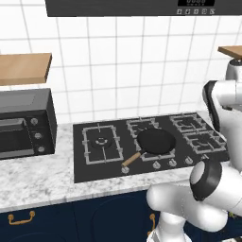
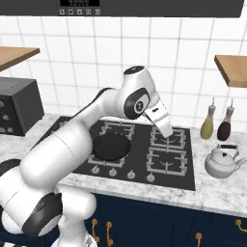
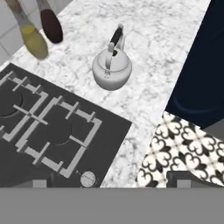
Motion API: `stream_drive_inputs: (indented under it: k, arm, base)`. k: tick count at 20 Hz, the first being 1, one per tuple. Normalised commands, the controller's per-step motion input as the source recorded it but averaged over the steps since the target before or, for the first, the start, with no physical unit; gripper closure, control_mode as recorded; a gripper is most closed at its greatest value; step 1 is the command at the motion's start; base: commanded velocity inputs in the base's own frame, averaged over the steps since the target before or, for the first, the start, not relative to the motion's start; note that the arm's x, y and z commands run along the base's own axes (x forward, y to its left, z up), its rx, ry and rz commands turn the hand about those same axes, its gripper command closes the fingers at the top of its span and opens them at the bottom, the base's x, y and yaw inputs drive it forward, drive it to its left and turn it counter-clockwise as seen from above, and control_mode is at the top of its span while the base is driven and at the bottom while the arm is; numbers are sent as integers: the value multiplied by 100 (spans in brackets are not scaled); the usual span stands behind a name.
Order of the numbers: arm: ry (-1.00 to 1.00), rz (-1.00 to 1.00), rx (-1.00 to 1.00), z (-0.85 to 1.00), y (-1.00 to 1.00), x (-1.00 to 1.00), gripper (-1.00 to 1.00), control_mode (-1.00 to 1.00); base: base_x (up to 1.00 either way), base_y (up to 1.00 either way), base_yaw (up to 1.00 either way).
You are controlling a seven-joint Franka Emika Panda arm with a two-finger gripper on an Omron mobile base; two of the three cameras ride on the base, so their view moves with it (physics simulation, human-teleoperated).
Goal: Pick the kettle from the counter and place it on a stove burner. Then turn the burner on.
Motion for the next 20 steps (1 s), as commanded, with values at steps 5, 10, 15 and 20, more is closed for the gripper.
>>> stream_drive_inputs:
  k: [5, 10, 15, 20]
  arm:
    - [7, -16, 2, -3, -89, 37, -100, -100]
    - [10, -8, 7, -40, -100, 28, -100, -100]
    - [12, -1, 7, -68, -94, 20, -100, -100]
    - [1, 0, 10, -57, -54, 8, -100, -100]
  base:
    - [0, 0, 0]
    - [0, 0, 0]
    - [0, 0, 0]
    - [0, 0, 0]
